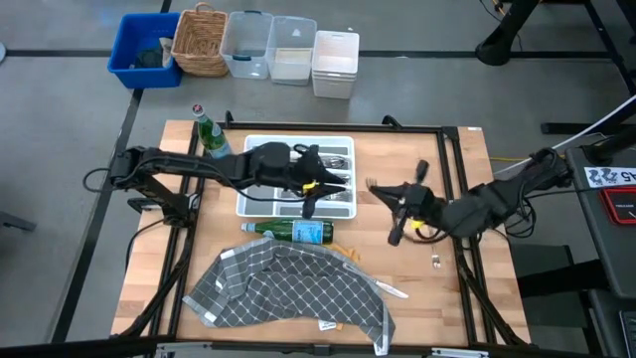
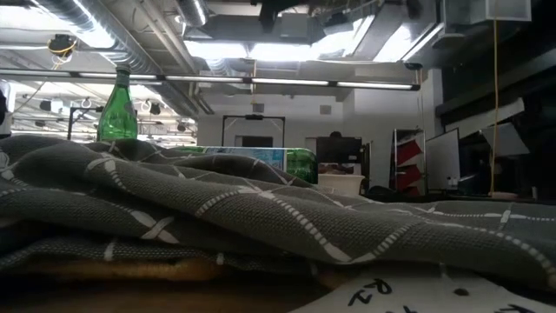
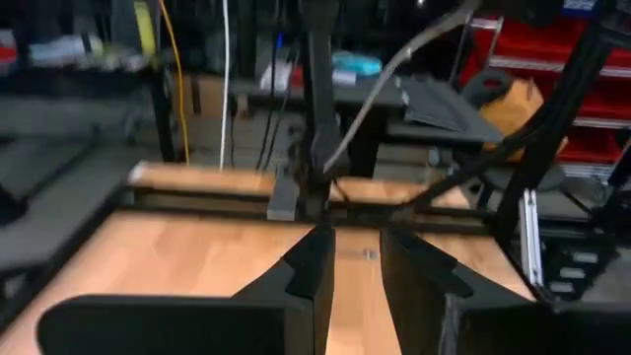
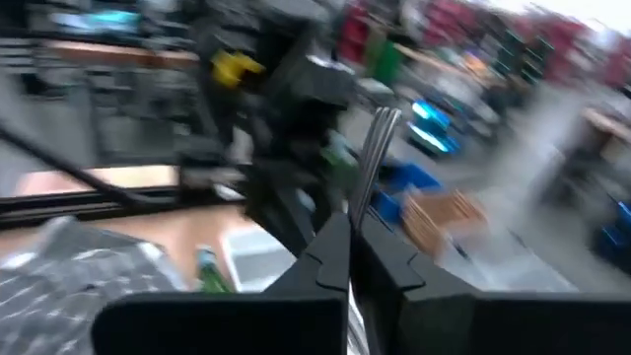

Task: Sort silverware
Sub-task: Put the silver fork into the silverware tray, then put the silver table knife into the silverware tray

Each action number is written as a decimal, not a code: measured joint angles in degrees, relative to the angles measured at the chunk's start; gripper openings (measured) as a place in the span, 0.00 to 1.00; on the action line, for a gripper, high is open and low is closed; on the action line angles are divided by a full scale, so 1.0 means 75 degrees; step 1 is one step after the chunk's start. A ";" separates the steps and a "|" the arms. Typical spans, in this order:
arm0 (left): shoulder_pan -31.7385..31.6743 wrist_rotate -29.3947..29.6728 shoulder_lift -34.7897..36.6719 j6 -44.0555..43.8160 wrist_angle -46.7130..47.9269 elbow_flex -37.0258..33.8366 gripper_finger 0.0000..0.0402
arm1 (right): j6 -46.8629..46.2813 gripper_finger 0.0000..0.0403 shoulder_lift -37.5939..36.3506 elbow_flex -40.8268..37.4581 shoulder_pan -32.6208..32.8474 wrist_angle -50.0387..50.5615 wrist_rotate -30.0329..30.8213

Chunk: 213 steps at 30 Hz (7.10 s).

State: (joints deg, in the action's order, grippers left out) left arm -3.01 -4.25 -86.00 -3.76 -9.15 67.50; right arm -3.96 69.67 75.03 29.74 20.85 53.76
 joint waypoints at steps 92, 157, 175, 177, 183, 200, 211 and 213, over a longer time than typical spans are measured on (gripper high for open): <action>-0.0413 0.2790 -0.0006 0.0646 0.6212 -0.0141 0.00 | -0.2336 0.35 0.0001 0.0041 -0.2667 0.5019 -0.4925; -0.0402 0.2859 -0.0006 0.0672 0.2877 -0.2775 0.20 | -0.4961 0.35 0.0710 0.0041 -0.2076 0.5560 -0.6377; 0.0098 0.2856 -0.0003 0.0696 0.2679 -0.2605 0.20 | -0.5683 0.35 0.3771 0.0041 0.0152 0.4227 -0.6522; 0.0126 0.2856 -0.0003 0.0699 0.2680 -0.2605 0.19 | -0.6016 0.35 0.4086 0.0041 0.0260 0.4080 -0.6522; 0.0173 0.2856 -0.0003 0.0698 0.2688 -0.2605 0.19 | -0.6682 0.35 0.4918 0.0041 0.0399 0.3907 -0.6721; 0.0170 0.2856 -0.0003 0.0696 0.2699 -0.2605 0.18 | -0.6627 0.35 0.5852 0.0052 0.0384 0.3935 -0.6712; 0.0170 0.2856 -0.0003 0.0699 0.2702 -0.2605 0.18 | -0.6097 0.30 0.5967 0.0058 0.0381 0.3462 -0.6851; 0.0170 0.2856 -0.0003 0.0698 0.2702 -0.2605 0.18 | -0.6005 0.24 0.5983 0.0061 0.0381 0.3332 -0.6925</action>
State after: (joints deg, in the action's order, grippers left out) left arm -1.74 17.17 -86.02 1.47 11.11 47.97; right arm -48.99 114.54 75.48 32.60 45.85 1.82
